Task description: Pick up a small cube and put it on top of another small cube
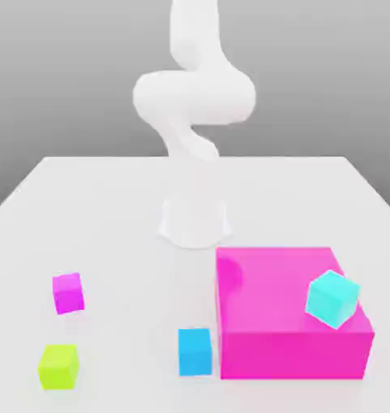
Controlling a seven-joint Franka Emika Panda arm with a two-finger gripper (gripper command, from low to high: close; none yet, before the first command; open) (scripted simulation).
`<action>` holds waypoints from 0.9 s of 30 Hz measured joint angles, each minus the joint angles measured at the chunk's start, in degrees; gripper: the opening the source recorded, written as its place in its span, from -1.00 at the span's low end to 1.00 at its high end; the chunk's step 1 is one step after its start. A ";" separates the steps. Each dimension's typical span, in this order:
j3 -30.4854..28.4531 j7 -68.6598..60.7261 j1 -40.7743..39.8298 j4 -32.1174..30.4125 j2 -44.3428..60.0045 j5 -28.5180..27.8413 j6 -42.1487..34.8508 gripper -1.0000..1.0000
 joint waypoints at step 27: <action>-3.28 16.50 -33.41 -26.97 54.93 11.01 40.42 0.00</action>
